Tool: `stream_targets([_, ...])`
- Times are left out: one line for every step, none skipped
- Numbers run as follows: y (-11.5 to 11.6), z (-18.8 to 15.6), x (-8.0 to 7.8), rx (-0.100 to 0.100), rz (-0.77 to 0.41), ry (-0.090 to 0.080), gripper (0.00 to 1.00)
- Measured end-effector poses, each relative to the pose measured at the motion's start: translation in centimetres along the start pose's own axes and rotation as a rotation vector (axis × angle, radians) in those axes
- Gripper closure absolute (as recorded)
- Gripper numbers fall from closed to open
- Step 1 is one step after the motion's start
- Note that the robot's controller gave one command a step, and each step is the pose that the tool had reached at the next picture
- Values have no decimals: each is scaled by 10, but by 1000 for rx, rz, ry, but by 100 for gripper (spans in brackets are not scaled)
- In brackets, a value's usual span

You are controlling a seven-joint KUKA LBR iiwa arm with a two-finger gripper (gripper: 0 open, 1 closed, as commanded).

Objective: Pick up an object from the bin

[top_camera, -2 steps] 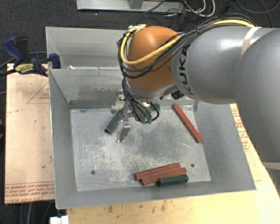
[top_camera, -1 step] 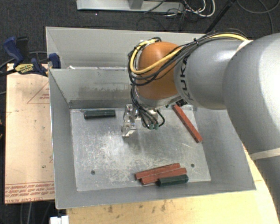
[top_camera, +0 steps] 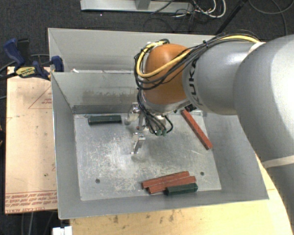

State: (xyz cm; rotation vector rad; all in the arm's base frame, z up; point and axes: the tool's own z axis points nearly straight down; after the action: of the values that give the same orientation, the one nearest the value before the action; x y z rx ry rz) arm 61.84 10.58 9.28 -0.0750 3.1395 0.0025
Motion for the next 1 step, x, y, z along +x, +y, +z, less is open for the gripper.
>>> stream_targets([0,0,0,0,0,0,0])
